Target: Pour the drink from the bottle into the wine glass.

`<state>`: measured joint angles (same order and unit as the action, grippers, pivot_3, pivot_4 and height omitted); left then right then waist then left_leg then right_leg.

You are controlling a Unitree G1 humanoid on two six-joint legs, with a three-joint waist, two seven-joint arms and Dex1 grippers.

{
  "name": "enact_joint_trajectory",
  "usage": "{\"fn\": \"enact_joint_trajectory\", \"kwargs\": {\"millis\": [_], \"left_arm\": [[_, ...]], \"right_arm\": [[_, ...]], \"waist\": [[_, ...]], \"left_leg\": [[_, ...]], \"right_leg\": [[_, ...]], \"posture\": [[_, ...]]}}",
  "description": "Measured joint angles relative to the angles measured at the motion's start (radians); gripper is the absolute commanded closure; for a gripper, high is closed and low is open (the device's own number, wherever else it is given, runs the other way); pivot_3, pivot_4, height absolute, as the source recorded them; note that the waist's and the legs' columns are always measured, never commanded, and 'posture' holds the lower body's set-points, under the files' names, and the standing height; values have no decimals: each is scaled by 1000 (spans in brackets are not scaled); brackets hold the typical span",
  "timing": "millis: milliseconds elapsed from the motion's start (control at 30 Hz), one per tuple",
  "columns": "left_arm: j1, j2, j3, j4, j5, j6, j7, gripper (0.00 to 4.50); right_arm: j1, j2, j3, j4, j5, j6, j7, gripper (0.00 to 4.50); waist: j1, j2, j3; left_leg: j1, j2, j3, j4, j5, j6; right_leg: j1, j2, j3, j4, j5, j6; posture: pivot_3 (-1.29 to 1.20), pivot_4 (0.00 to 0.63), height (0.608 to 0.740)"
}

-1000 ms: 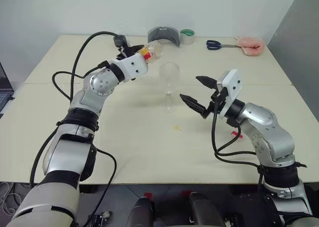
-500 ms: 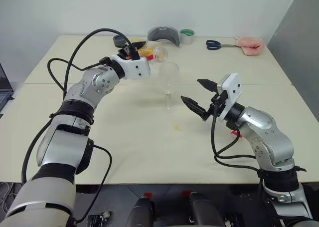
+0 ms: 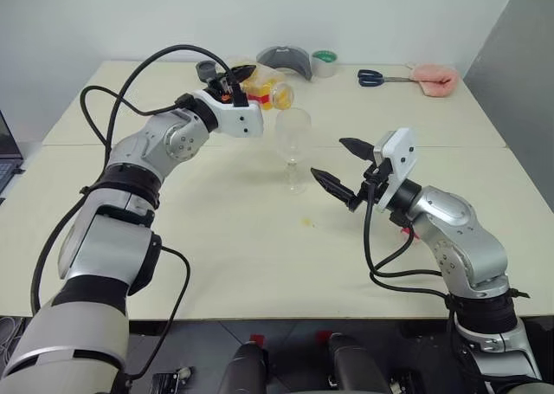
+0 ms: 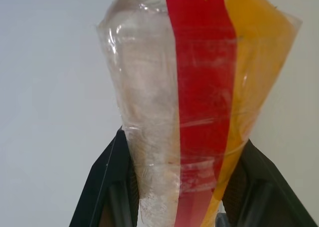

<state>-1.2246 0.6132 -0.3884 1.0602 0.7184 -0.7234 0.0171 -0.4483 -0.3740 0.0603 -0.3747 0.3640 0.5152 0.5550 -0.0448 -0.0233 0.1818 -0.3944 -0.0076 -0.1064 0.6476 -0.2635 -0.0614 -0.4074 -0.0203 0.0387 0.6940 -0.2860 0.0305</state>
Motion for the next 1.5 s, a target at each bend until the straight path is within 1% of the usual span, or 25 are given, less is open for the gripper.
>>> {"fn": "enact_joint_trajectory", "kwargs": {"millis": [667, 1500], "left_arm": [[-48, 18, -48, 27, 68, -3, 106, 2792], [-83, 30, -97, 77, 110, -3, 171, 2792]], "right_arm": [[1, 28, 7, -4, -10, -2, -15, 0], [35, 51, 22, -4, -29, -8, -26, 0]], "waist": [[-1, 0, 0], [-7, 0, 0]], "left_leg": [[0, 0, 0, 1, 0, 0], [-1, 0, 0, 1, 0, 0]], "right_leg": [[-1, 0, 0, 2, 0, 0], [-2, 0, 0, 3, 0, 0]], "posture": [[0, 150, 740], [0, 150, 740]]}}
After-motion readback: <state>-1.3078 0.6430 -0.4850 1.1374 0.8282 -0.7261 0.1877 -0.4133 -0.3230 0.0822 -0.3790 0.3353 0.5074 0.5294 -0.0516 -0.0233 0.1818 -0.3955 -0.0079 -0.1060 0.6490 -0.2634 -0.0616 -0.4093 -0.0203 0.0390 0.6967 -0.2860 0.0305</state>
